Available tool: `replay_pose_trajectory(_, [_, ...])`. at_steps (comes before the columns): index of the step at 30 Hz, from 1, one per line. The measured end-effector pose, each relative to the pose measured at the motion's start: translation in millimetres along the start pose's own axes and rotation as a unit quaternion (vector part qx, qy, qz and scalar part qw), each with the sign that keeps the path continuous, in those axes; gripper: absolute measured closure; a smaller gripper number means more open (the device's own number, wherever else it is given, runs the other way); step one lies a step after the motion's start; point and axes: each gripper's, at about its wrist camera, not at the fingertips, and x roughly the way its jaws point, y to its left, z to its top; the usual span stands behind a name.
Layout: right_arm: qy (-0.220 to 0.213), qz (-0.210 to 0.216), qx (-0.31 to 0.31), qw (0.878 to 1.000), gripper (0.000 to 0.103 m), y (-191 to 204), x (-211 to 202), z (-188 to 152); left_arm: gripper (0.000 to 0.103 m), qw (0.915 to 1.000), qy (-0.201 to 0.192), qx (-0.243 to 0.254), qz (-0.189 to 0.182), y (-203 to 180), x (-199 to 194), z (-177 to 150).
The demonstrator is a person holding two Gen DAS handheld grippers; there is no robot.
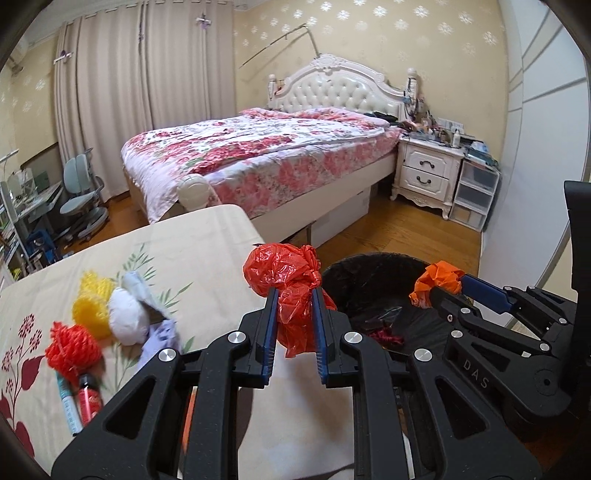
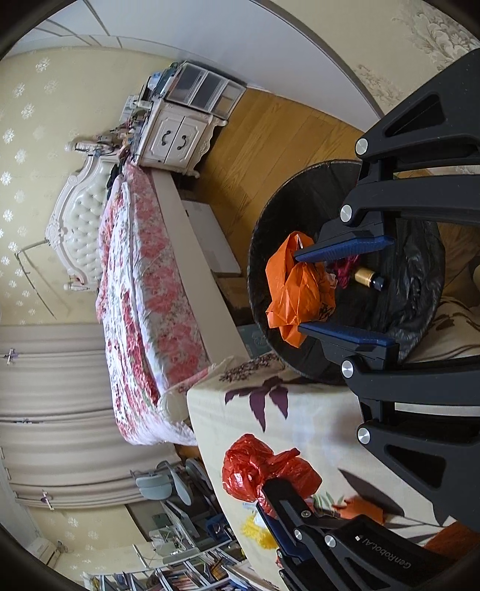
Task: Collect trash
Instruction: 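Drop the orange bag into the bin with the right gripper while the left drops the red bag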
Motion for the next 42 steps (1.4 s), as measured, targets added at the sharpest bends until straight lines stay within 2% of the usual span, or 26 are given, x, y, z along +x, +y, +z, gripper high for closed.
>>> replay_pose_trajectory(17, [0.032, -0.024, 0.035, 0.999, 0.069, -27, 37, -9, 0.085, 0.9986, 0.047, 0.025, 0.002, -24, 65, 2])
replay_pose_trajectory(20, [0.034, -0.026, 0.042, 0.998, 0.063, -32, 40, -9, 0.083, 0.9979, 0.060, 0.022, -0.002, -24, 72, 2])
replay_pose_trajectory(21, [0.034, -0.028, 0.044, 0.998, 0.057, -33, 40, -10, 0.079, 0.9980, 0.060, 0.021, -0.002, -23, 73, 2])
replay_pose_trajectory(22, [0.033, -0.030, 0.045, 0.998, 0.055, -33, 41, -8, 0.069, 0.9980, 0.060, 0.019, -0.002, -23, 72, 3])
replay_pose_trajectory(24, [0.030, -0.037, 0.045, 0.998, 0.053, -34, 39, -9, 0.060, 0.9982, 0.057, 0.018, -0.001, -22, 71, 2])
replay_pose_trajectory(26, [0.029, -0.042, 0.047, 0.998, 0.053, -36, 38, -10, 0.057, 0.9982, 0.057, 0.019, 0.001, -24, 70, 2])
replay_pose_trajectory(28, [0.028, -0.045, 0.050, 0.997, 0.052, -38, 36, -9, 0.045, 0.9982, 0.056, 0.017, 0.005, -23, 68, 1])
replay_pose_trajectory(31, [0.025, -0.050, 0.051, 0.997, 0.047, -40, 33, -9, 0.038, 0.9986, 0.052, 0.009, 0.009, -20, 63, 2])
replay_pose_trajectory(33, [0.023, -0.053, 0.051, 0.997, 0.046, -40, 31, -8, 0.029, 0.9987, 0.047, 0.006, 0.017, -16, 57, 2])
replay_pose_trajectory(42, [0.012, -0.036, 0.044, 0.998, 0.041, -27, 13, -6, 0.025, 0.9983, 0.041, -0.011, 0.040, 4, 27, 0])
